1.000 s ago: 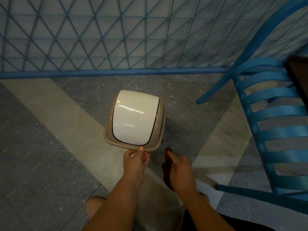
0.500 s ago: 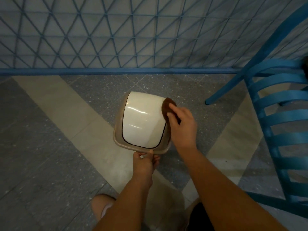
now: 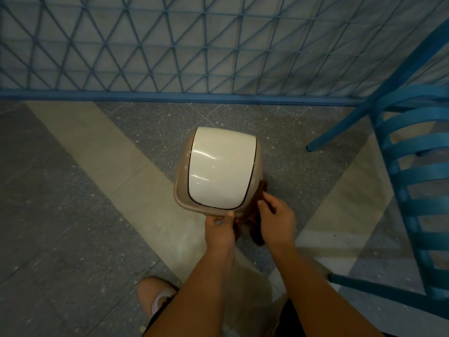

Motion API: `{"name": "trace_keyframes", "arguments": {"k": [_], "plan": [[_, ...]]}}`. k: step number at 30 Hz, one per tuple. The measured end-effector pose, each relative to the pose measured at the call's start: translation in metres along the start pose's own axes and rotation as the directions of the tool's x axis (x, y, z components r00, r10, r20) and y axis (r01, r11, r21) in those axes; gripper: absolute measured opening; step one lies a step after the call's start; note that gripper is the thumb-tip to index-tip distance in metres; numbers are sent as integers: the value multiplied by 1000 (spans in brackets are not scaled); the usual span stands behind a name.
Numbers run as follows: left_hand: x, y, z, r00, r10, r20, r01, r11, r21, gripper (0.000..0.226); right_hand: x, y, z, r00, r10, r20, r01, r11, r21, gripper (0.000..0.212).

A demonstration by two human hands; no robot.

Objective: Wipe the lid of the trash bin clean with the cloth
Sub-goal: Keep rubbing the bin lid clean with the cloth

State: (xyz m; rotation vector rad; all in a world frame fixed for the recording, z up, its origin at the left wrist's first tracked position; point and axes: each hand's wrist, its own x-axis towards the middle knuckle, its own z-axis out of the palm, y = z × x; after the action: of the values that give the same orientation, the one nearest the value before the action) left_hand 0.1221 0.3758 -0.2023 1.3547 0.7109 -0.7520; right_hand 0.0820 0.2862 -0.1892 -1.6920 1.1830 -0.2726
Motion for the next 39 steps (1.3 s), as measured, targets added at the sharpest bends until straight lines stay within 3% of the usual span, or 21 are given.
{"name": "trace_keyframes", "arguments": {"k": [2, 4, 8, 10, 12, 14, 16, 17, 20, 23, 29, 31, 35, 39], "plan": [[-2, -2, 2, 999, -37, 34, 38, 999, -33, 30, 10, -18, -5, 999, -26, -45, 28, 999, 33, 30], [-3, -3, 5, 993, -59, 106, 67, 995, -71, 35, 25, -47, -7, 982, -147, -116, 150, 989, 17, 29], [-5, -2, 1, 978, -122, 168, 136, 988, -75, 32, 48, -93, 8, 888, -457, 45, 447, 836, -318, 31], [-4, 5, -5, 986, -159, 48, 162, 985, -54, 27, 54, -101, 14, 853, -510, 110, 503, 747, -435, 33], [0, 19, -17, 971, -143, -194, 145, 989, -5, 67, 57, -101, 15, 842, -523, 130, 517, 717, -468, 34], [2, 38, -35, 922, 166, -350, -94, 972, 213, 107, 56, -98, 12, 846, -522, 111, 511, 733, -448, 34], [8, 57, -49, 812, 539, -225, -410, 801, 436, 110, 55, -94, 11, 843, -528, 99, 515, 740, -432, 33], [11, 68, -53, 760, 639, -117, -516, 704, 488, 105, 55, -92, 11, 839, -534, 107, 523, 736, -429, 33], [21, 89, -52, 700, 704, 121, -648, 556, 520, 90, 55, -91, 10, 829, -541, 140, 545, 727, -417, 34], [25, 95, -45, 731, 649, 213, -658, 585, 475, 81, 59, -92, 8, 827, -539, 160, 551, 719, -423, 35], [34, 103, -47, 757, 627, 185, -643, 665, 379, 75, 62, -113, 33, 768, -608, 200, 600, 574, -557, 34], [34, 104, -48, 759, 629, 167, -641, 677, 363, 75, 58, -127, 51, 712, -646, 274, 661, 485, -573, 33], [32, 102, -45, 749, 640, 170, -653, 669, 355, 73, 39, -139, 82, 517, -664, 540, 840, 272, -470, 35], [33, 102, -45, 744, 636, 205, -657, 643, 393, 72, 43, -139, 77, 472, -665, 579, 870, 245, -428, 35]]}}
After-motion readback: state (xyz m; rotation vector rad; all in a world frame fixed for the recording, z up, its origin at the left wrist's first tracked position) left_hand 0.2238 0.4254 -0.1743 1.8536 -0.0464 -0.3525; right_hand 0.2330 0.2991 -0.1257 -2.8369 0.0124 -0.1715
